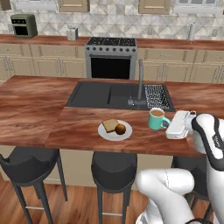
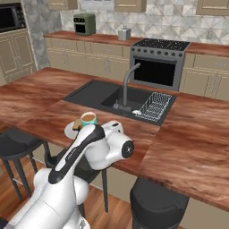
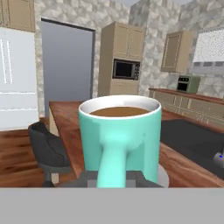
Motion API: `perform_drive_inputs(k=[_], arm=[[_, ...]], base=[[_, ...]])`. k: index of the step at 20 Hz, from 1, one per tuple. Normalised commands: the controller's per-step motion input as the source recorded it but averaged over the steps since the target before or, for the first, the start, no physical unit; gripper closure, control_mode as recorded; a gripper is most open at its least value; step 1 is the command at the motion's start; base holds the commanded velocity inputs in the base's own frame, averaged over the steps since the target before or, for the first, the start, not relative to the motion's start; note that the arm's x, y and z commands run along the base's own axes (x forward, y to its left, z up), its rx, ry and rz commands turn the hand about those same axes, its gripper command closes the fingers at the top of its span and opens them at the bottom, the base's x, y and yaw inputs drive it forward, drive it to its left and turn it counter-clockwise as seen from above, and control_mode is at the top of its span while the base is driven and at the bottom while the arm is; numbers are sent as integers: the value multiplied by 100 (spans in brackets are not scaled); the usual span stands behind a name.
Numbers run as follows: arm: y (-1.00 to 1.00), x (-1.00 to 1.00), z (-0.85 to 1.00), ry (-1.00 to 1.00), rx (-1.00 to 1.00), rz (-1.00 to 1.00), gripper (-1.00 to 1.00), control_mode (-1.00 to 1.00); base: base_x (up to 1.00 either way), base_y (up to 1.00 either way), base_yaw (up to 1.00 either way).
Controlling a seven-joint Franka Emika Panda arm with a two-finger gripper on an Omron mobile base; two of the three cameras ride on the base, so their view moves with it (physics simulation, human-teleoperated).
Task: Pick up the brewed coffee from the coffee machine and place it next to the breakfast plate on the dining counter.
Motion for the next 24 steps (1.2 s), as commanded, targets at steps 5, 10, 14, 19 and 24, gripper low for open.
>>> perform_drive_inputs(k=[5,10,14,19,24], arm=[[-9,90,-52,10,-7,0,100,-100],[-1,44,-18,2,-6,0,100,-100],[-10,18,-10,0,0,3,100,-100],[-2,28,-63,3,0,12,100,-100],[-2,23,-51,2,0,15,100,-100]], base=[[0,0,0],[0,0,0],[0,0,0],[0,0,0],[0,0,0]])
